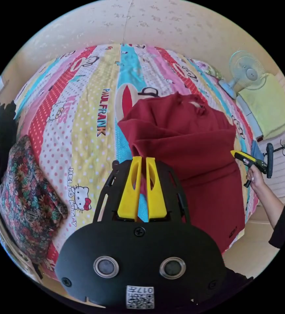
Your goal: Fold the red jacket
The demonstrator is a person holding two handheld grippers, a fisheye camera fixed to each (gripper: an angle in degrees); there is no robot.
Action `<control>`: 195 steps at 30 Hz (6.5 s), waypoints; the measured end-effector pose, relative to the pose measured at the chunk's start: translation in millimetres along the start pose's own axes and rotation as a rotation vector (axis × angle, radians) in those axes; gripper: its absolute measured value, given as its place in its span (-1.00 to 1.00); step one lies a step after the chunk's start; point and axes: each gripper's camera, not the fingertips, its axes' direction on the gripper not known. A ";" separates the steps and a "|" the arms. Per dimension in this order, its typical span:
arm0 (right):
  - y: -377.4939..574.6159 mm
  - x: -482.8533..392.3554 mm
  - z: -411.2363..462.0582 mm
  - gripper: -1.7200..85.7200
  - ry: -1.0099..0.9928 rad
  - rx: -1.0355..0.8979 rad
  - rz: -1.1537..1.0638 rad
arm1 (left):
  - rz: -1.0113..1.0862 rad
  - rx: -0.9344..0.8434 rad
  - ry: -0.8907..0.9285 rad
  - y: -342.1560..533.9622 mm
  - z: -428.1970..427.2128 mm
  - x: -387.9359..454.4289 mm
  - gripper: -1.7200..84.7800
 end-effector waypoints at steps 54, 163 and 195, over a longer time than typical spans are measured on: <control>461.7 38.9 -230.2 -0.89 -0.556 -0.336 0.218 | -0.356 -0.491 0.700 378.6 -68.8 -24.4 -0.95; 264.7 -29.0 -137.5 -0.83 -0.536 0.255 0.207 | 0.437 -0.091 -0.034 74.0 -338.6 294.7 -0.96; 517.7 -61.1 -31.1 -0.65 -1.015 0.199 0.633 | -0.442 -0.349 0.790 55.2 -196.0 162.6 -0.65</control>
